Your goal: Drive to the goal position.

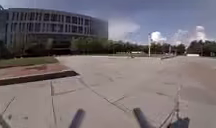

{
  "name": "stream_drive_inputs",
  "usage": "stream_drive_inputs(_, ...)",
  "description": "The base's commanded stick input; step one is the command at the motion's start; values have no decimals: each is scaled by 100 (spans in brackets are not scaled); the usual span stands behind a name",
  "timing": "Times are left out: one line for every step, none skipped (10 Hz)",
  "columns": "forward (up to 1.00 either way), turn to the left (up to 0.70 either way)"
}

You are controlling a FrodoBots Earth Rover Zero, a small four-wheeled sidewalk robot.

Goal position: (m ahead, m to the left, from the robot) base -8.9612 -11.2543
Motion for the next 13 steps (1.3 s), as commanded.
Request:
stream_drive_inputs(100, -2)
stream_drive_inputs(100, -2)
stream_drive_inputs(100, -2)
stream_drive_inputs(100, -2)
stream_drive_inputs(100, -2)
stream_drive_inputs(100, -2)
stream_drive_inputs(100, -2)
stream_drive_inputs(100, -2)
stream_drive_inputs(100, -2)
stream_drive_inputs(100, -2)
stream_drive_inputs(100, -2)
stream_drive_inputs(100, -1)
stream_drive_inputs(100, 1)
